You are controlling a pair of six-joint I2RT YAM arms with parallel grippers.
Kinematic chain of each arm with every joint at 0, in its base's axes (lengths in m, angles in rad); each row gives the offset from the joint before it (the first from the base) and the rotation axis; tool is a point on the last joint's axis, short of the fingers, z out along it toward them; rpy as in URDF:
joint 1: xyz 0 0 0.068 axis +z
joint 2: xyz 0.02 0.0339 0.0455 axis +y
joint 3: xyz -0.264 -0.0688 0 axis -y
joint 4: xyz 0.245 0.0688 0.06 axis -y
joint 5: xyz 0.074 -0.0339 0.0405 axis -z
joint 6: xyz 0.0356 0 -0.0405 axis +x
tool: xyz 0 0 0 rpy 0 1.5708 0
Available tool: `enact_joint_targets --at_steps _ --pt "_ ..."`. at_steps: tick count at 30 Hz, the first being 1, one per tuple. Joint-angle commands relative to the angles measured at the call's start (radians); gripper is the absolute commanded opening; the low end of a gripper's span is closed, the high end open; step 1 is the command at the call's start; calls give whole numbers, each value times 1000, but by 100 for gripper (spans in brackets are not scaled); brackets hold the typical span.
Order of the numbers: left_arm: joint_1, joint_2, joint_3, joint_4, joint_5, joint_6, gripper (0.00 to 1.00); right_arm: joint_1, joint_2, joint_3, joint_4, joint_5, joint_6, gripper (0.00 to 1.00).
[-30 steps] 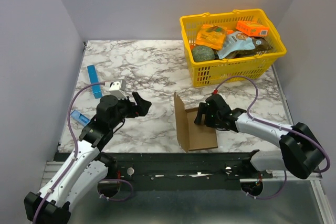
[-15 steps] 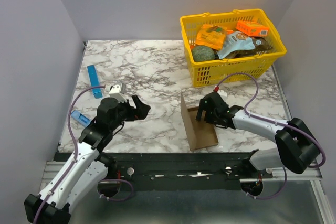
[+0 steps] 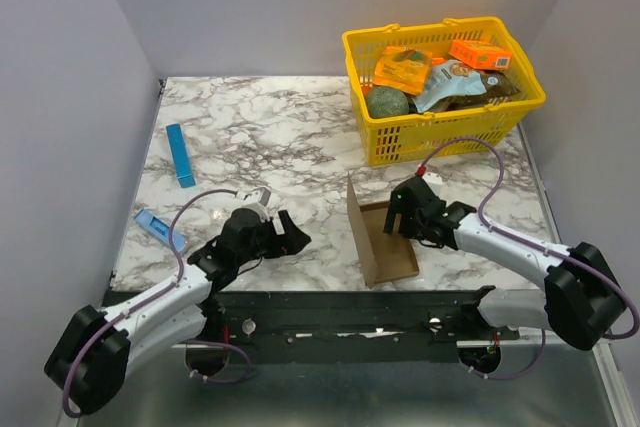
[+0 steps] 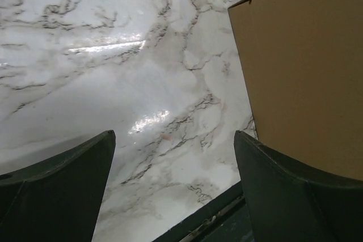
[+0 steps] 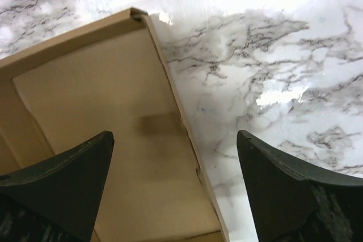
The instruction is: Fold the paper box
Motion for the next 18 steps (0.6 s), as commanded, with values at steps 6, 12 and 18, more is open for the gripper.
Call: enact_joint_targets --at_steps 6,12,18 --pt "111 185 104 305 110 -26 96 10 -95 -111 -18 -224 100 83" --pt "323 229 236 234 204 66 98 94 -110 -139 97 -367 217 79" --pt "357 404 365 254 241 103 98 257 0 -22 245 -358 344 84"
